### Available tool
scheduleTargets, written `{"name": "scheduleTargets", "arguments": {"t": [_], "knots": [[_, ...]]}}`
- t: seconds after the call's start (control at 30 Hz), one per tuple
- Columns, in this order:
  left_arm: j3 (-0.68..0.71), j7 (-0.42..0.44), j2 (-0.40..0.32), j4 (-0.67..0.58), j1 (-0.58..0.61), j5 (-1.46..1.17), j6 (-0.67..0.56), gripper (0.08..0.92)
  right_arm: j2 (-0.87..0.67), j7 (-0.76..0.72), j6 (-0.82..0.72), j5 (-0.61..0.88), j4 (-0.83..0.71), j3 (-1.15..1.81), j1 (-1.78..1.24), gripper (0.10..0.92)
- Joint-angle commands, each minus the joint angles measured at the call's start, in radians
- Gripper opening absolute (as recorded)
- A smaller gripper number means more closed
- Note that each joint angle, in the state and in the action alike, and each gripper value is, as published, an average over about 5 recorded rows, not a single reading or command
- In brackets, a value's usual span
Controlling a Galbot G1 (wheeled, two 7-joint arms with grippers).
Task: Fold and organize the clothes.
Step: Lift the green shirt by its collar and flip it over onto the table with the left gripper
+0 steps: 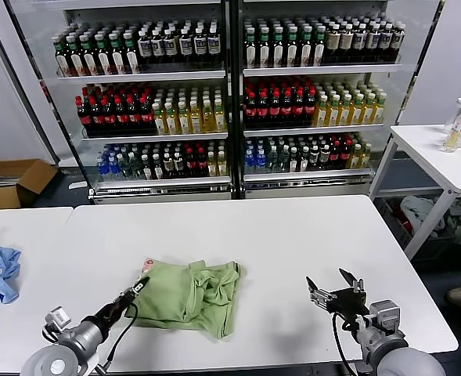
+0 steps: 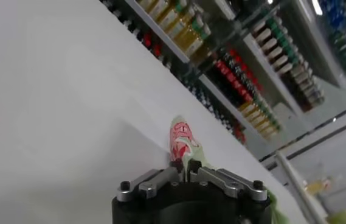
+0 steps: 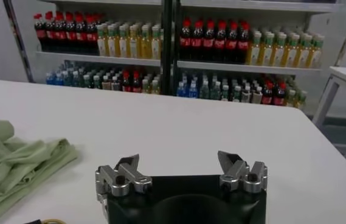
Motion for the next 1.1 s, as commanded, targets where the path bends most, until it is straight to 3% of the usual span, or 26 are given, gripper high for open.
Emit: {"name": "scheduleTargets", "arguments": {"t": [0.03,0.3,0.47,0.6,0.7,0.87,1.1], "knots": [[-0.23,-0.006,0.038,-0.012,0.013,-0.227,0.003,0.105,0.003,0.0,0.0,0.002,0.002,0.007,-0.003,0.823],[-0.553,-0.015,0.269,0.016,0.028,-0.243,0.004,0.105,0.008,-0.001,0.002,0.006,0.0,0.004,0.009,0.823],[-0.597,-0.055,0.34,-0.087,0.04,-0.117,-0.01,0.105,0.011,-0.001,0.002,0.004,0.003,-0.004,0.01,0.823],[-0.446,-0.075,0.295,-0.239,0.066,0.151,-0.057,0.105,0.014,-0.001,0.002,0.003,0.0,-0.006,0.009,0.823],[-0.222,-0.089,0.229,-0.302,0.087,0.46,-0.103,0.105,0.014,-0.002,0.003,0.0,-0.002,-0.006,0.004,0.823],[0.127,-0.129,0.132,-0.263,0.076,0.878,-0.146,0.105,0.012,-0.004,0.007,-0.006,-0.004,0.001,-0.006,0.823],[0.386,-0.141,0.042,-0.28,0.043,1.041,-0.142,0.105,0.015,-0.005,0.01,-0.015,-0.007,-0.001,-0.003,0.823]]}}
